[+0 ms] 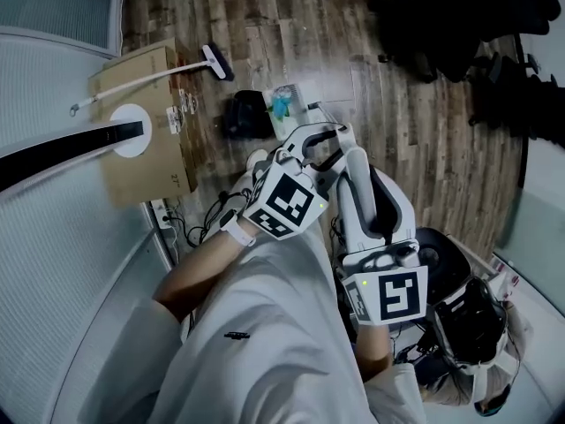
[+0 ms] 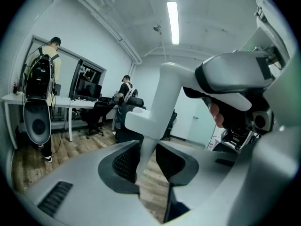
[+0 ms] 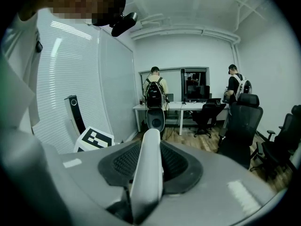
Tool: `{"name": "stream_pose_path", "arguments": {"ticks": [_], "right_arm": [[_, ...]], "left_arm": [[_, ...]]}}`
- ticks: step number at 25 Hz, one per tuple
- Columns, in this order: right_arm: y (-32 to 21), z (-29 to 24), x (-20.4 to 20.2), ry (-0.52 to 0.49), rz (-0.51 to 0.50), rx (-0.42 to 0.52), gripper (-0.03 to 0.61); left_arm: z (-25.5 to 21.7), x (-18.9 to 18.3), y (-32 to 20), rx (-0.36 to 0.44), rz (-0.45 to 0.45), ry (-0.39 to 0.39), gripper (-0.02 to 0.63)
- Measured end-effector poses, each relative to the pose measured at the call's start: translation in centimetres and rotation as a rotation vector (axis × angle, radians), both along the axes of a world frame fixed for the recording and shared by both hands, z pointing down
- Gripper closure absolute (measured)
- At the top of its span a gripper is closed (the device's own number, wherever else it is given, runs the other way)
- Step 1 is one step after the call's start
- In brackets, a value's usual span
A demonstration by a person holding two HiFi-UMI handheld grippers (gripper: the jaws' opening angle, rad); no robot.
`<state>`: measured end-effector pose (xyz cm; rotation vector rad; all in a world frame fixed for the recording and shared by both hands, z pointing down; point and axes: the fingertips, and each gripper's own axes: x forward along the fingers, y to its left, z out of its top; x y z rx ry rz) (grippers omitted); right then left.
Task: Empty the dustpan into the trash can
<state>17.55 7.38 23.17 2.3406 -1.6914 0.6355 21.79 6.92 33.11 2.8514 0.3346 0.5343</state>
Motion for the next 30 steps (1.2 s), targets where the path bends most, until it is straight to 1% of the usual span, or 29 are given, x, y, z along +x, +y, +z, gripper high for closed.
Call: {"name": "stream_pose_path", "arguments": {"ticks": [4,8,12,17,26,30], "right_arm": [[-2.2,-0.3,-1.9,0.006,-0.047,0.009,0.440],[-3.5,-0.4,-3.4,0.024,-0.094,0.004,0.440],[-4.7,-0.7,-4.7,0.037,-0.132,0.018,0.440],[-5.3,-0.2,-7.5,0.064,-0.169,0.042,0.440],[-5.6,2.0,-10.4,0.094,-0.240,0.053,0.440],[-5.3,2.7,-11.7,0.090,-0.273,0.050,0.440]], "left_arm": [[-0.4,-1.8,-2.5,-0.007,-0.061,0.025,0.506],[-0.6,-3.2,-4.1,-0.009,-0.124,0.037,0.506],[-0.9,-4.4,-5.6,-0.021,-0.177,0.053,0.505],[-0.5,-6.9,-6.6,-0.014,-0.227,0.055,0.505],[1.6,-9.5,-7.4,-0.021,-0.292,0.049,0.500],[2.2,-10.8,-7.1,-0.035,-0.326,0.056,0.500]]}}
